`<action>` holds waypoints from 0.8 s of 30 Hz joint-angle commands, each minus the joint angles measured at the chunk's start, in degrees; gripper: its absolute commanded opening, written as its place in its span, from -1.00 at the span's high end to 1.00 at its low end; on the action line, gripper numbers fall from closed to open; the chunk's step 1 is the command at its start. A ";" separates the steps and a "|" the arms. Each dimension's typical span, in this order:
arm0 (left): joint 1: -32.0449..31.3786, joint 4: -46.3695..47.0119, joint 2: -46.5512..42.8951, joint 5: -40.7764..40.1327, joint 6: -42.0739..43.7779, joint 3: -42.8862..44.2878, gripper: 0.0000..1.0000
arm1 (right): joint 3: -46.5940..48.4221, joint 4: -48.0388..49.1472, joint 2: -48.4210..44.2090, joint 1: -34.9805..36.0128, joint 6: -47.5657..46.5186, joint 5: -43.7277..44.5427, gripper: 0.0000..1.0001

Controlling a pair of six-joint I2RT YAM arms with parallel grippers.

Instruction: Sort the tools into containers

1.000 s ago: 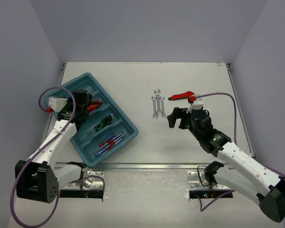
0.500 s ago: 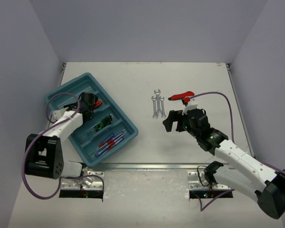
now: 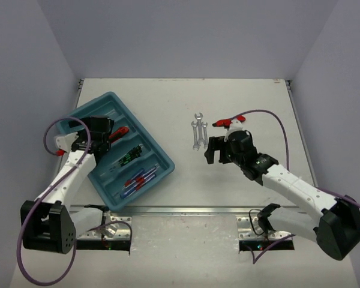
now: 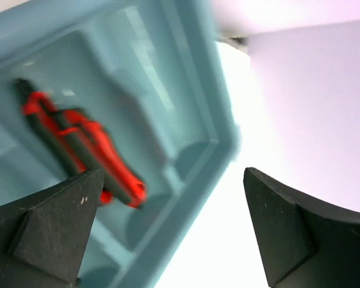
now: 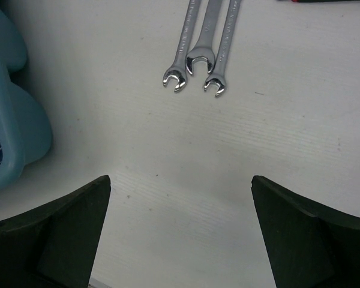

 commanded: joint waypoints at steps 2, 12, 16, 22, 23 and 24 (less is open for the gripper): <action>0.52 9.13 -10.05 7.45 36.10 5.20 -1.00 | 11.65 -6.44 11.00 -3.08 7.71 7.54 -0.98; 0.43 -0.26 -16.35 46.99 72.57 9.23 -1.00 | 40.54 -29.51 39.46 -7.35 37.28 22.56 -0.98; 0.34 -3.77 -21.14 49.79 78.33 6.05 -1.00 | 49.69 -36.31 46.86 -11.31 49.16 25.81 -0.98; 0.17 -0.62 -26.01 49.96 79.72 -1.49 -1.00 | 65.60 -42.75 61.19 -14.67 53.17 27.99 -0.98; 0.17 1.00 -26.61 51.55 79.83 -3.10 -1.00 | 67.37 -42.80 63.00 -15.07 52.64 28.11 -0.98; 0.17 0.96 -26.80 52.00 80.02 -3.00 -1.00 | 69.11 -42.80 65.05 -15.44 51.96 28.29 -0.98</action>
